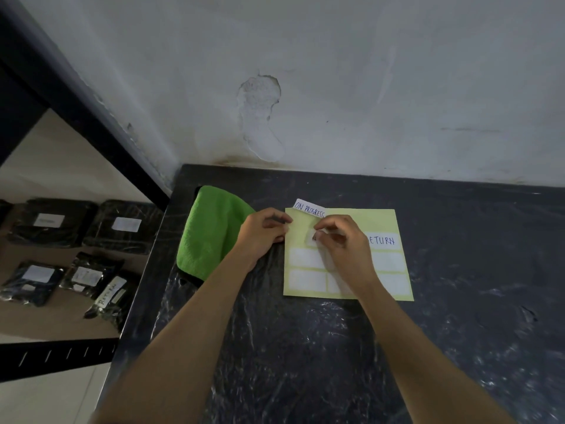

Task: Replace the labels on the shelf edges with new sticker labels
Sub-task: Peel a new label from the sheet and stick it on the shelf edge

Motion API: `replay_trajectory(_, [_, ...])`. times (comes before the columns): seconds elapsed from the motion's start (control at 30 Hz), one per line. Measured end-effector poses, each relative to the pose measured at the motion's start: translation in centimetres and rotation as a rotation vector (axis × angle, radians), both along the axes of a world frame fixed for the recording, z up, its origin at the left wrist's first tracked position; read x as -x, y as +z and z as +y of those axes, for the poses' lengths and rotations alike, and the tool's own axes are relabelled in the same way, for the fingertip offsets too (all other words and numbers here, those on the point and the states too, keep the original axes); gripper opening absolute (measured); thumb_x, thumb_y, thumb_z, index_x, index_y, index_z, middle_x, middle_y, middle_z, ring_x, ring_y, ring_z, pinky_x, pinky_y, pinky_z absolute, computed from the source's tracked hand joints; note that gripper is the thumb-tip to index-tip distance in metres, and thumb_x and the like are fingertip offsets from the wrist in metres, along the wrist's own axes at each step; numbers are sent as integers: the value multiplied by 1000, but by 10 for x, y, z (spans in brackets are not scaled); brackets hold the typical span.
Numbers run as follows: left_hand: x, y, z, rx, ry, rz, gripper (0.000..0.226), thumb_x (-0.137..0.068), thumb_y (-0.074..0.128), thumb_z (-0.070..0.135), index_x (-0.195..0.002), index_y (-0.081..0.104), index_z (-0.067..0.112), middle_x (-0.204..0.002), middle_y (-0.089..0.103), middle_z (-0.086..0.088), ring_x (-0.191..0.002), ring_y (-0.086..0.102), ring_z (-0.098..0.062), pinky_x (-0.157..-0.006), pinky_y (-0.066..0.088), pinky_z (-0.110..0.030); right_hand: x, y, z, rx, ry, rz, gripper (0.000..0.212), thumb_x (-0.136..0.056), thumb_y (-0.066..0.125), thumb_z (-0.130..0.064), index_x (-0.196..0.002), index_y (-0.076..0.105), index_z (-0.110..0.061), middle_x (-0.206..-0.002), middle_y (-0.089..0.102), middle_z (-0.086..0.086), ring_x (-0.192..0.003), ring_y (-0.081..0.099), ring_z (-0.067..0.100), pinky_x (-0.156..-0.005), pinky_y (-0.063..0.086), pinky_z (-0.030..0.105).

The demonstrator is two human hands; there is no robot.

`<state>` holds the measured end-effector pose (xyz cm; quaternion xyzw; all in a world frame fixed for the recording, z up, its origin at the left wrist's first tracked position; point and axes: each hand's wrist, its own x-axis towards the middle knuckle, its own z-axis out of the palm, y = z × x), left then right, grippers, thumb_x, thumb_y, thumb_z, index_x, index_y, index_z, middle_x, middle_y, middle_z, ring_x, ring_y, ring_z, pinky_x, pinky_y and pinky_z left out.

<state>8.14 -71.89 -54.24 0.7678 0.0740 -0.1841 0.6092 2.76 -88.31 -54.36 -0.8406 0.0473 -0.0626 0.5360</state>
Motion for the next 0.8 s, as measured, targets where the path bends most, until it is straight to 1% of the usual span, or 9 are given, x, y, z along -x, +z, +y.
replay_trajectory(0.2, [3,1,-4,-51,11,1,19,-87,59,-5,-95,72,7,-94,69,-8,-86,63,-13,-86,53,-26,-1,3,-8,-154,-52,70,2,-90,58,-11,-89,59,-10,-92,64,-3,-91,58,8,-76,46,22])
replay_trajectory(0.37, [6,2,-4,-112,-26,-28,19,-85,63,-2,-96,72,10,-92,70,-7,-85,62,-14,-90,51,-29,-1,3,-11,-264,-77,69,4,-96,49,-16,-92,49,-14,-101,62,5,-103,59,17,-82,54,44])
replay_trajectory(0.43, [8,4,-5,-174,-60,-70,19,-83,66,1,-97,73,12,-94,69,-7,-84,61,-13,-91,50,-30,-2,3,-11,-279,-80,60,4,-97,46,-18,-94,45,-17,-100,59,6,-102,60,19,-80,55,46])
replay_trajectory(0.5, [11,5,-9,-262,-113,-132,21,-81,68,3,-98,73,14,-102,63,-6,-83,58,-14,-88,49,-24,-3,4,-10,-248,-72,49,4,-98,45,-20,-94,43,-19,-95,58,3,-95,60,18,-75,53,40])
replay_trajectory(0.57, [14,7,-13,-373,-176,-219,26,-80,69,3,-104,71,14,-112,48,-3,-87,51,-12,-83,43,-13,-3,6,-8,-169,-59,21,5,-96,48,-19,-94,44,-21,-87,55,-6,-86,58,11,-68,50,28])
replay_trajectory(0.63, [19,11,-16,-445,-184,-297,30,-82,66,3,-111,69,12,-121,42,-5,-93,48,-13,-91,38,-17,-2,11,-8,-132,-48,-1,11,-93,53,-16,-94,45,-23,-84,56,-10,-83,57,7,-67,47,25])
replay_trajectory(0.7, [25,18,-17,-470,-109,-343,24,-88,61,9,-112,68,11,-122,47,-8,-99,52,-18,-97,39,-26,2,18,-10,-99,-15,5,17,-90,57,-15,-95,46,-27,-86,60,-6,-84,59,11,-71,49,30])
replay_trajectory(0.73, [28,24,-16,-457,-61,-365,21,-91,59,14,-110,68,12,-119,51,-8,-100,54,-19,-94,40,-26,5,22,-10,-71,5,15,21,-90,59,-15,-96,46,-31,-88,61,-3,-85,59,14,-73,50,32])
replay_trajectory(0.8, [34,40,-15,-387,-2,-431,16,-92,58,18,-102,69,14,-110,57,-6,-94,55,-13,-79,41,-12,12,31,-8,-3,30,18,28,-88,61,-15,-96,45,-37,-95,62,0,-88,58,14,-77,51,32])
